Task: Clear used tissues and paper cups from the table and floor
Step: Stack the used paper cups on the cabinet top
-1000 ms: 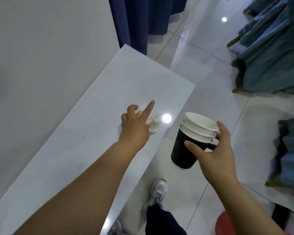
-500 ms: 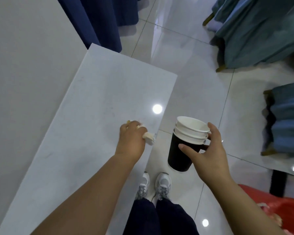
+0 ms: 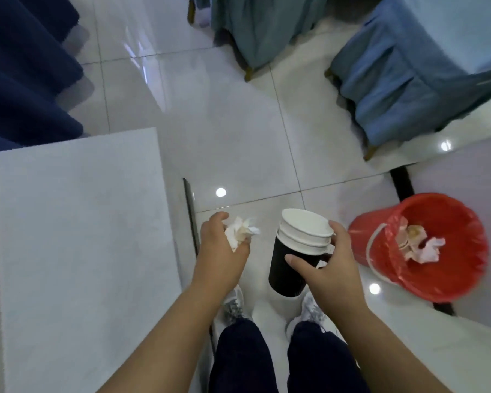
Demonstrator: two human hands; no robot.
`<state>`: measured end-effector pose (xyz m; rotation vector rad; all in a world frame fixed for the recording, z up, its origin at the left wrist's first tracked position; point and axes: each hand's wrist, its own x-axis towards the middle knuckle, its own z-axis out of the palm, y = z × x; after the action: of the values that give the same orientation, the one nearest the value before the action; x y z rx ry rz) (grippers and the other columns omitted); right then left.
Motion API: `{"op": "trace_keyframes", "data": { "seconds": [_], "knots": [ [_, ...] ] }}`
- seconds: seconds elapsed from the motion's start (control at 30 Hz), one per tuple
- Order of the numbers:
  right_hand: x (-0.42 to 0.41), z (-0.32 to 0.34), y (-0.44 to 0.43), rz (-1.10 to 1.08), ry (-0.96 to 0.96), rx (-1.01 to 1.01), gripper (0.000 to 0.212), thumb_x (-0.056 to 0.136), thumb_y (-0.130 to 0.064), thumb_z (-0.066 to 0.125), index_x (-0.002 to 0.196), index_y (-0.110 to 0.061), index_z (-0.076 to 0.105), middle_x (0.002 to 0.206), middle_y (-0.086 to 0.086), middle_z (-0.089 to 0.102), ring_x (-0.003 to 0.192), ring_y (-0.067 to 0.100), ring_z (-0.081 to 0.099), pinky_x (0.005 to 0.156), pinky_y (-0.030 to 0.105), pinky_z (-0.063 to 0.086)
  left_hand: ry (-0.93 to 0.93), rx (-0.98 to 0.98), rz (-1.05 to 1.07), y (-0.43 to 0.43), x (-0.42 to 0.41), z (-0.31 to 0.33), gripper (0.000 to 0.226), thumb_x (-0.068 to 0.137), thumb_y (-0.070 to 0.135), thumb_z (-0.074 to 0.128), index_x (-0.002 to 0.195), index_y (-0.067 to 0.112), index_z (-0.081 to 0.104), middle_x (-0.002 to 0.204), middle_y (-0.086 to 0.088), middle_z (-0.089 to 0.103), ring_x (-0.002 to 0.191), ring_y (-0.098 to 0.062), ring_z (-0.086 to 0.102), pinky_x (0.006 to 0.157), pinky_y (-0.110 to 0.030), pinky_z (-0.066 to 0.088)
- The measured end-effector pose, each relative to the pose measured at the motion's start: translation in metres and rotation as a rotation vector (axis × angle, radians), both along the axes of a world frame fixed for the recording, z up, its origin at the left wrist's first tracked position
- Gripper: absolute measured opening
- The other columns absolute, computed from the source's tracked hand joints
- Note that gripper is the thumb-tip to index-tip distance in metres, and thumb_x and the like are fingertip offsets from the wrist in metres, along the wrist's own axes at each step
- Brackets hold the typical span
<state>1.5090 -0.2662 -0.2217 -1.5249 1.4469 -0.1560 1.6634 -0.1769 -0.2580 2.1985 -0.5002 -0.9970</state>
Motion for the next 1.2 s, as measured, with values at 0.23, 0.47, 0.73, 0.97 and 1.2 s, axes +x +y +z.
{"op": "trace_keyframes", "data": {
  "seconds": [0.23, 0.47, 0.73, 0.97, 1.2],
  "knots": [
    [-0.134, -0.011, -0.043, -0.302, 0.031, 0.012, 0.082, 0.065, -0.026, 0.084, 0.131, -0.034, 0.037, 0.127, -0.014, 0.048, 0.119, 0.015, 0.049, 0.098, 0.044, 0.048, 0.108, 0.09, -0.231, -0.084, -0.097, -0.005, 0.056, 0.078, 0.026, 0.07, 0.115, 0.025, 0.028, 0.111, -0.002, 0.046, 0.085, -0.013, 0.057, 0.064, -0.018, 0.046],
    [-0.268, -0.029, -0.082, -0.499, 0.053, 0.061, 0.086, 0.066, -0.029, 0.083, 0.133, -0.041, 0.031, 0.124, -0.019, 0.043, 0.115, 0.017, 0.052, 0.095, 0.044, 0.049, 0.022, 0.154, -0.522, -0.168, -0.225, -0.026, 0.03, 0.078, 0.035, 0.07, 0.093, 0.017, 0.051, 0.096, -0.008, 0.056, 0.069, -0.013, 0.057, 0.053, -0.018, 0.036],
    [-0.397, -0.03, -0.142, -0.637, 0.096, 0.069, 0.09, 0.066, -0.028, 0.084, 0.136, -0.039, 0.028, 0.122, -0.019, 0.041, 0.118, 0.018, 0.052, 0.095, 0.045, 0.049, -0.103, 0.149, -0.686, -0.278, -0.369, -0.054, 0.045, 0.08, 0.041, 0.068, 0.112, 0.015, 0.049, 0.11, -0.006, 0.05, 0.095, -0.024, 0.055, 0.074, -0.037, 0.053],
    [-0.448, -0.055, -0.192, -0.718, 0.084, 0.042, 0.087, 0.068, -0.027, 0.083, 0.135, -0.036, 0.029, 0.121, -0.016, 0.04, 0.119, 0.021, 0.051, 0.096, 0.046, 0.049, -0.103, 0.206, -0.764, -0.353, -0.423, -0.079, 0.072, 0.081, 0.052, 0.062, 0.14, 0.022, 0.032, 0.144, -0.004, 0.037, 0.125, -0.029, 0.046, 0.098, -0.048, 0.047],
    [-0.438, -0.096, -0.224, -0.707, 0.047, 0.042, 0.095, 0.067, -0.031, 0.083, 0.142, -0.031, 0.025, 0.138, -0.007, 0.042, 0.128, 0.015, 0.042, 0.103, 0.043, 0.045, -0.11, 0.247, -0.846, -0.352, -0.412, -0.084, 0.048, 0.092, 0.045, 0.05, 0.132, 0.019, 0.044, 0.135, -0.005, 0.046, 0.104, -0.019, 0.054, 0.082, -0.032, 0.05]
  ]
}}
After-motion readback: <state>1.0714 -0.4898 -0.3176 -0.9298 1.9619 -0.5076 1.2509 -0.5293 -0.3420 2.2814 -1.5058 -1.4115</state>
